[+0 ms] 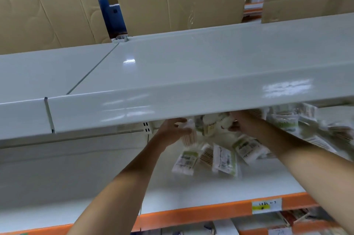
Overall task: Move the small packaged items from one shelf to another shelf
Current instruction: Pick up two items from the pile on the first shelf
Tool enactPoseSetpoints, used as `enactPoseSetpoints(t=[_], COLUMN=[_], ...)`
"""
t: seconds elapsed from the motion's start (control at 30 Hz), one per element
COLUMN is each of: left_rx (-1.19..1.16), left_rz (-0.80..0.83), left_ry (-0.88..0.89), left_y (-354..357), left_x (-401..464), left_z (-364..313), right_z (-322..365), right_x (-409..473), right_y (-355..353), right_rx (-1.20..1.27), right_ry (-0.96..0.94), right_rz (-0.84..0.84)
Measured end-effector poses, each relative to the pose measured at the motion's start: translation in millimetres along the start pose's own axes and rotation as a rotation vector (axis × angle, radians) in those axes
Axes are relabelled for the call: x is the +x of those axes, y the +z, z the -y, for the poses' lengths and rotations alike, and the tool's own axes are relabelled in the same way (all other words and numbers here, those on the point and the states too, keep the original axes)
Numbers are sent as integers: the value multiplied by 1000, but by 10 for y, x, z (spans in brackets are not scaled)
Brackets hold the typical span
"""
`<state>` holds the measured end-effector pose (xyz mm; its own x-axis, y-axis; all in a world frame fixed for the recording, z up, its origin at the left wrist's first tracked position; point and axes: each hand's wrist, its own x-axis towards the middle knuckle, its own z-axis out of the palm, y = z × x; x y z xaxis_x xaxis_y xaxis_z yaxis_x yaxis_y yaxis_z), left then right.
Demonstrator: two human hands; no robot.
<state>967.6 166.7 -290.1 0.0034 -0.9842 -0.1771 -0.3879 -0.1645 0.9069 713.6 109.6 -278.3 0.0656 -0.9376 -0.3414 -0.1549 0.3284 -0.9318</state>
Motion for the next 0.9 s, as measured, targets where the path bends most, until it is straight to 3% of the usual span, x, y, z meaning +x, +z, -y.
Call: enactPoseSetpoints(t=[0.2,0.43,0.73,0.9], left_rx=[-344,-777,-846,-789], left_rz=[80,161,259,305], left_ry=[-76,-212,-187,-286], left_y=[113,161,234,191], left_x=[-32,-113,-263,-318], left_z=[-40,-121,-216,-242], right_z=[-139,-321,-331,-242], right_x=[-165,-368,-599,-696], right_y=[-97,-175,-19,49], right_rx=[218,124,144,86], right_ry=[134,-37,-95,-103], right_rz=[113,239,321,366])
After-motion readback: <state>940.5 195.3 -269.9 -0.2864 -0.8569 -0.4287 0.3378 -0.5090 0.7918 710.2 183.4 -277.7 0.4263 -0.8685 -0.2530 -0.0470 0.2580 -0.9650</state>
